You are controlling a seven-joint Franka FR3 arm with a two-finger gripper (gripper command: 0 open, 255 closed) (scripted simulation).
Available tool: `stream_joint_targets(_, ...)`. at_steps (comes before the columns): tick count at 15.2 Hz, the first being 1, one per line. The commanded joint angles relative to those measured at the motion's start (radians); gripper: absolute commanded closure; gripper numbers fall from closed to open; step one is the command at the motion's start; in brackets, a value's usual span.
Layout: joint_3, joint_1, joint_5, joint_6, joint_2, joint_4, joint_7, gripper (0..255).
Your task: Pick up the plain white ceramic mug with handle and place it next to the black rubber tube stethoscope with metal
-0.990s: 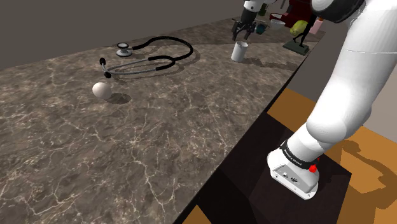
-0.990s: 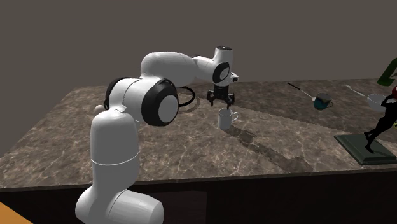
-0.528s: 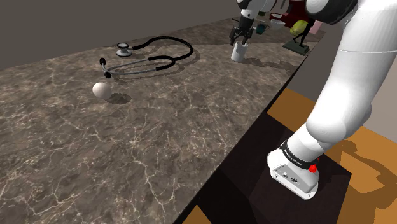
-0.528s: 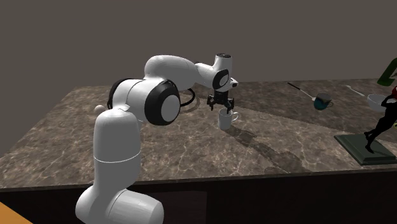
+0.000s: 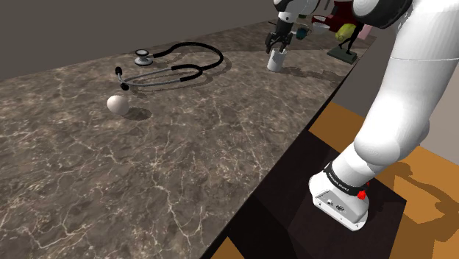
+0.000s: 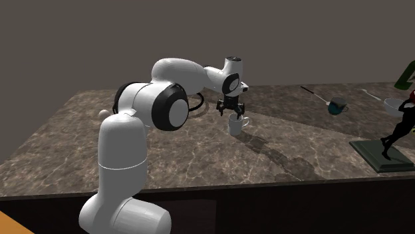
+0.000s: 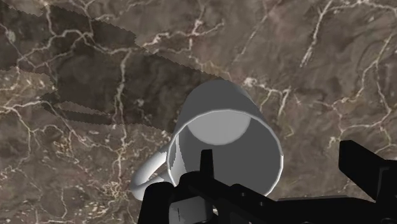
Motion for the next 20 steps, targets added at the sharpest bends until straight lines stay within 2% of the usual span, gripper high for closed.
stream_joint_targets(1, 0.0, 0.0, 0.0, 0.0, 0.0, 0.0, 0.0, 255)
stream_joint_targets(10, 0.0, 0.0, 0.0, 0.0, 0.0, 0.0, 0.0, 255)
stream_joint_targets(20, -0.008, 0.0, -0.017, -0.12, -0.032, 0.091, 0.013, 255)
